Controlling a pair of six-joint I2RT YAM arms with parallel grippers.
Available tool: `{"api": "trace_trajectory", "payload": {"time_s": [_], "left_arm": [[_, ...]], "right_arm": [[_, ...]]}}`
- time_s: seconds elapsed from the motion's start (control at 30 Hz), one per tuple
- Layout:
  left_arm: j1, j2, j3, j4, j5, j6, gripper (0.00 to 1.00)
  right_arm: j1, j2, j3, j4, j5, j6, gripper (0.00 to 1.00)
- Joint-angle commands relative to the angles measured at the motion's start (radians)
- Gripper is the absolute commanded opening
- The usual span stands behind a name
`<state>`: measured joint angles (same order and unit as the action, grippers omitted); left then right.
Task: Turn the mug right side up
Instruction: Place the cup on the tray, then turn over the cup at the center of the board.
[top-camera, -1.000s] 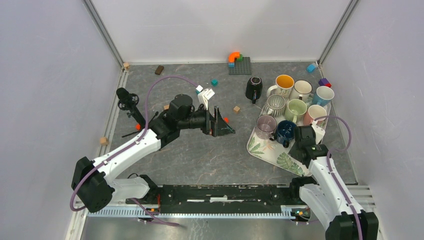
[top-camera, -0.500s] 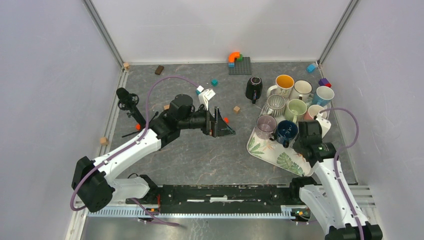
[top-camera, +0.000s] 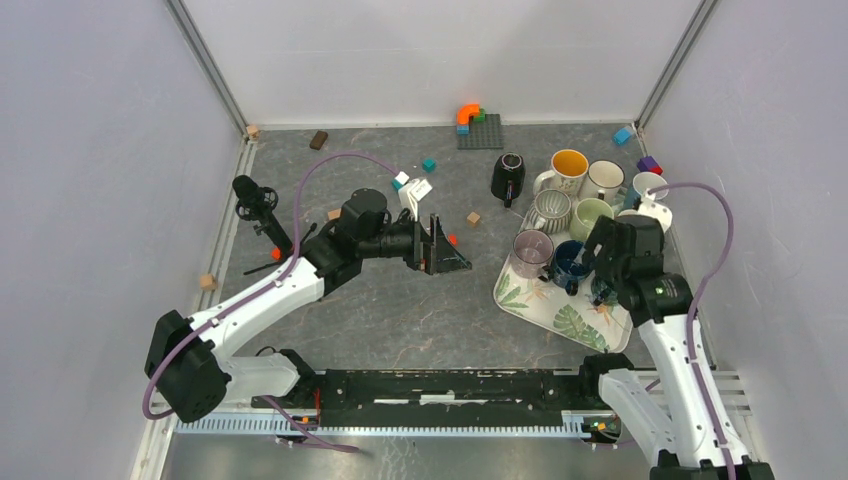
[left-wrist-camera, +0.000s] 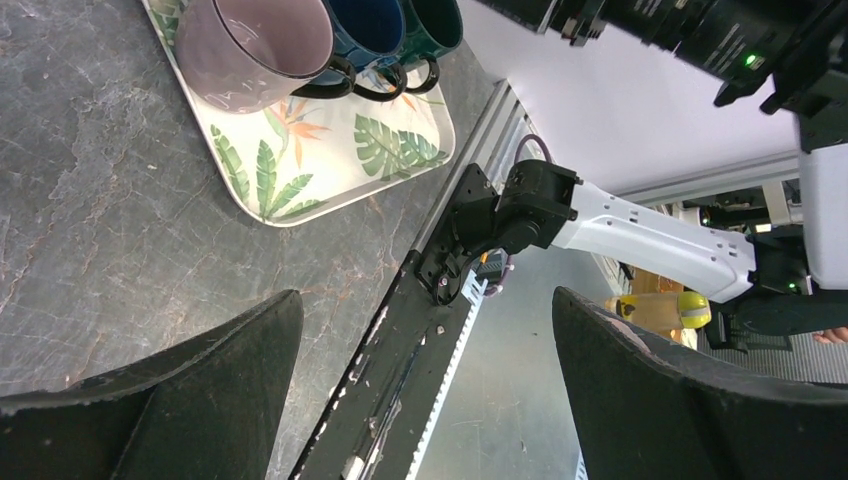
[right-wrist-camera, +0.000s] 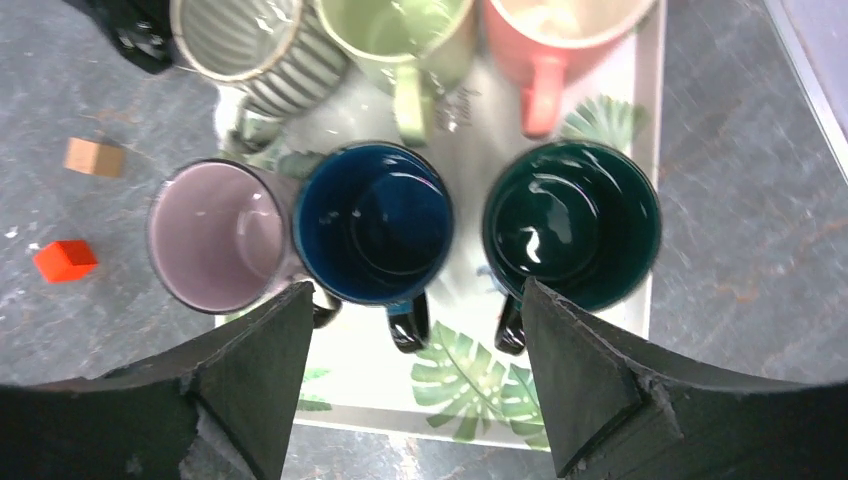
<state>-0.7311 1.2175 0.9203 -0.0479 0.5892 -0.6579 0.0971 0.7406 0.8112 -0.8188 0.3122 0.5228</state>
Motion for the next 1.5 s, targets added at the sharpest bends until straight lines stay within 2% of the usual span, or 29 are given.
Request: {"api": "trace_trajectory", "payload": {"time_s": [0.0,0.1,0.27,0.47,0.93,1.47], "left_arm": [[-0.005,-0.005,-0.006,0.034,0.011,-0.021,1.00],[-0.004,-0.016,-0.010,0.008,-0.022,-0.006,1.00],[-0.003,-0.043,-0.012,-0.059,-0.095,0.033,1.00],[0.006,-0.084,-0.025,-0.134,-0.191,0.067,1.00],[0.033,-0.135,-0.066,-0.174,-0.249,0.065,1.00],[0.045,-0.143,-0.035,-0.224,-0.277,0.073,1.00]], "right_arm": [[0.000,0.075,0.086,0.145,-0.098,-0.079,0.83],[0.019,0.149,0.120,0.212,-0.160,-0.098,0.86],[0.159,0.296,0.229,0.259,-0.082,-0.135,0.87],[0.243,0.481,0.361,0.296,-0.075,-0.187,0.88],[0.299,0.826,0.629,0.309,-0.066,-0.268,0.85],[0.304,1.160,0.825,0.336,0.028,-0.273,0.73]]}}
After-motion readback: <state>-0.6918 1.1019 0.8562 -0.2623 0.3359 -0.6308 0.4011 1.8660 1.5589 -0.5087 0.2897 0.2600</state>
